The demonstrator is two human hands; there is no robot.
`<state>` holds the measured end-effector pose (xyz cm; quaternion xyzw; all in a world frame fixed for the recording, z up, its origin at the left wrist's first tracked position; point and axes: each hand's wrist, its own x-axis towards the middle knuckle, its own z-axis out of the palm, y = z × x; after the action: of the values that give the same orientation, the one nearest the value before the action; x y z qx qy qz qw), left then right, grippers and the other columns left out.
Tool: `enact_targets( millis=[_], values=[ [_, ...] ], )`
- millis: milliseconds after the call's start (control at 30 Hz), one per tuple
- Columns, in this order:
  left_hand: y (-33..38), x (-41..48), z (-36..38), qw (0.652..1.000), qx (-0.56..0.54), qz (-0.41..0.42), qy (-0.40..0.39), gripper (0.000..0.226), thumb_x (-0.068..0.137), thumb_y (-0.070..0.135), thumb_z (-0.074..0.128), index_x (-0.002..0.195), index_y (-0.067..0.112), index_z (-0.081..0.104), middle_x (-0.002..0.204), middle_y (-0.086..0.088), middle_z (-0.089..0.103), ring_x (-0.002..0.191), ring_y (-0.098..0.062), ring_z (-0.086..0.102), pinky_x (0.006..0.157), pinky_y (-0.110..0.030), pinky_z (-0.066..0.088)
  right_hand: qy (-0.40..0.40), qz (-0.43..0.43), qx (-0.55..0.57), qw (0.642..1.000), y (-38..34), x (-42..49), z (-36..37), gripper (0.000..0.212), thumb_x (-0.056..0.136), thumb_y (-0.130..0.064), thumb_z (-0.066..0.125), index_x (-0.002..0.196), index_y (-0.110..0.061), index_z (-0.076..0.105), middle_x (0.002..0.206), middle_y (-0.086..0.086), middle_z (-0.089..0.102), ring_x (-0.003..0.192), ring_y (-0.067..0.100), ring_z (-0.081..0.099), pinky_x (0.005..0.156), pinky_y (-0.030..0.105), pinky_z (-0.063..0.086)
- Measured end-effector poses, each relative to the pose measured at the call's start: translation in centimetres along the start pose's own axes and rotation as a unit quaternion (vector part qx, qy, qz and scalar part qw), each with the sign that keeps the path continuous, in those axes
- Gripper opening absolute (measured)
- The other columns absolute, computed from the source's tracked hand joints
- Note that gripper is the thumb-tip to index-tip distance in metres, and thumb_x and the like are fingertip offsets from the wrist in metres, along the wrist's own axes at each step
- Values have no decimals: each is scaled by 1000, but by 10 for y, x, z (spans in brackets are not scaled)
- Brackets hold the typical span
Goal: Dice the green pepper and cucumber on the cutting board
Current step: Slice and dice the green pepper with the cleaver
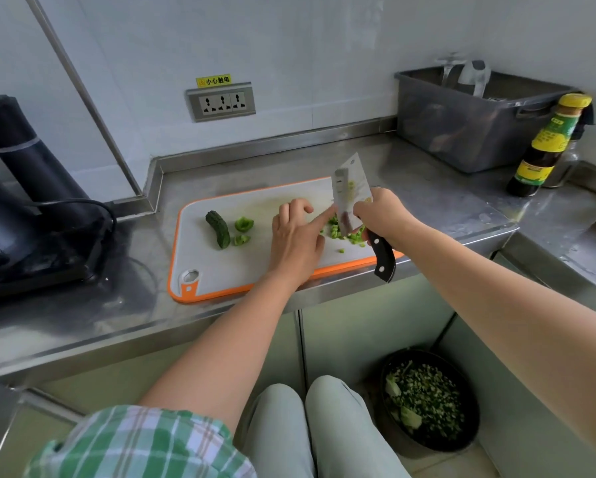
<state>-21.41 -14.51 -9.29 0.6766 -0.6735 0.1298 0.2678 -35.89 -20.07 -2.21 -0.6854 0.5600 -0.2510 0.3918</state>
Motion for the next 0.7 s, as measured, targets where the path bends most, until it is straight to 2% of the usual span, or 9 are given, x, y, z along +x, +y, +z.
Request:
enact_targets(
  millis=[100, 233, 333, 367, 433, 467, 500, 600, 700],
  values=[
    [-3, -8, -3, 998, 6, 63, 19, 59, 76, 6, 60, 128, 34, 59, 114, -8, 48, 104, -25, 35, 89, -38, 33, 3, -10, 20, 1000, -3, 0, 4, 18, 92, -9, 42, 100, -1, 55, 71, 7, 53, 55, 18, 49, 56, 31, 45],
    [-11, -8, -6, 998, 65, -12, -12, 44, 86, 16, 57, 130, 20, 58, 116, -7, 49, 109, -29, 39, 92, -37, 31, 16, -22, 35, 999, -8, -7, 8, 10, 92, -11, 38, 95, -15, 47, 67, 2, 50, 50, 16, 50, 55, 30, 47],
    [-8, 0, -16, 991, -93, -93, -17, 35, 93, 27, 45, 118, 13, 66, 103, -11, 63, 98, -32, 54, 86, -39, 43, 42, -71, -31, 996, -13, -16, 11, 16, 93, -25, 37, 89, -17, 50, 65, 3, 55, 54, 22, 54, 60, 34, 47],
    [-1, 5, -24, 966, -206, -156, -28, 40, 94, 36, 40, 104, 11, 69, 96, -12, 67, 89, -32, 59, 80, -39, 46, 54, -96, -80, 991, -15, -19, 14, 20, 94, -29, 38, 91, -16, 53, 69, 4, 57, 57, 24, 55, 58, 31, 46],
    [12, 15, -40, 863, -407, -294, -61, 53, 95, 54, 34, 81, 14, 65, 82, -12, 70, 68, -28, 61, 65, -34, 46, 82, -143, -194, 967, -20, -23, 24, 23, 91, -26, 47, 106, -14, 59, 92, 10, 59, 72, 30, 58, 59, 29, 40],
    [15, 20, -43, 827, -448, -333, -67, 55, 94, 59, 35, 76, 15, 63, 77, -12, 69, 62, -26, 60, 60, -31, 44, 85, -164, -241, 953, -21, -26, 31, 28, 89, -24, 52, 114, -15, 60, 105, 13, 55, 82, 34, 59, 63, 30, 40],
    [16, 23, -45, 816, -453, -352, -69, 56, 91, 61, 38, 73, 14, 61, 74, -13, 68, 60, -26, 60, 58, -31, 44, 79, -185, -277, 940, -21, -29, 37, 32, 88, -25, 56, 119, -17, 60, 112, 14, 51, 89, 36, 60, 66, 32, 40],
    [5, 23, -38, 843, -409, -347, -34, 36, 86, 38, 46, 71, 7, 59, 78, -21, 67, 59, -32, 60, 55, -36, 44, 9, -222, -307, 925, -18, -33, 46, 41, 86, -35, 63, 124, -20, 59, 117, 13, 45, 100, 35, 57, 75, 34, 42],
    [0, 14, -38, 814, -434, -386, 10, 25, 94, 15, 41, 71, 6, 48, 64, -16, 55, 42, -23, 52, 45, -28, 40, -65, -220, -223, 948, -13, -29, 40, 39, 86, -44, 53, 120, -29, 63, 115, 10, 48, 107, 28, 51, 91, 36, 44]
  ],
)
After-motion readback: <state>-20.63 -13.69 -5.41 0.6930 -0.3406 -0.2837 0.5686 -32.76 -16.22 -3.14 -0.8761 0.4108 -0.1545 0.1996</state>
